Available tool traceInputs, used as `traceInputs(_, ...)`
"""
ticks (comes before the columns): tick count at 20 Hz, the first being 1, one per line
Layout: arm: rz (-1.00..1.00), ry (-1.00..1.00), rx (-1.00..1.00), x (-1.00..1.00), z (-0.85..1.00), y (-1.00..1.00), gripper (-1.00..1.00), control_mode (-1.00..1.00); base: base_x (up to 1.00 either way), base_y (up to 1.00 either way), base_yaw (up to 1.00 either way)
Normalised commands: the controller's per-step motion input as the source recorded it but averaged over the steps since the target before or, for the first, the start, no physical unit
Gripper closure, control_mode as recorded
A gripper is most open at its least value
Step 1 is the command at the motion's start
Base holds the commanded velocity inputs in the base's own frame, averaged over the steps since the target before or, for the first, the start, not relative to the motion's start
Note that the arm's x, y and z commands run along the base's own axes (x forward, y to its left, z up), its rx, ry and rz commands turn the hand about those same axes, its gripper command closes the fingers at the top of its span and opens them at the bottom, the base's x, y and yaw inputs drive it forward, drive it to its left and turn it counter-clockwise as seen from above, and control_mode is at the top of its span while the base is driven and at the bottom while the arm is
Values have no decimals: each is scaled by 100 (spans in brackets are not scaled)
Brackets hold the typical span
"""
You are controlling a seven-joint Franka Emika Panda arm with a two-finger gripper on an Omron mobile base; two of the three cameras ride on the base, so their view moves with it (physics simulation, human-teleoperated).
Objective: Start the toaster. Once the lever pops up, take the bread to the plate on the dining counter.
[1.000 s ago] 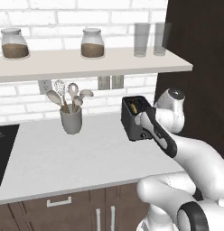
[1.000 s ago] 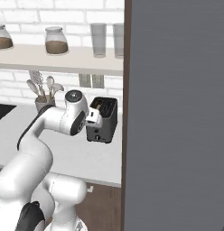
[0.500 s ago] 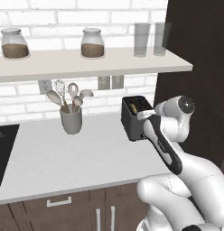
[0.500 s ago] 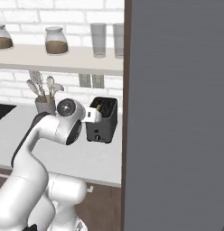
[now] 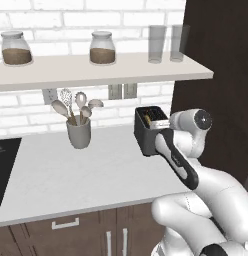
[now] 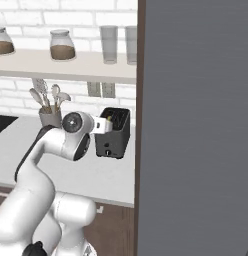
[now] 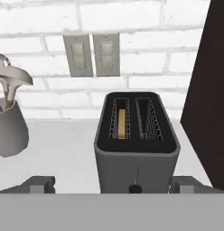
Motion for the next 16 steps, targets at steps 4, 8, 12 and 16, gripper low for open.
traceInputs(4, 0, 9, 0, 43, 4, -5, -100, -100, 0, 0, 0)
traceInputs(8, 0, 3, 0, 39, 0, -4, -100, -100, 0, 0, 0)
traceInputs(12, 0, 0, 0, 37, 0, -1, -100, -100, 0, 0, 0)
traceInputs(16, 0, 0, 0, 35, -8, -8, -100, -100, 0, 0, 0)
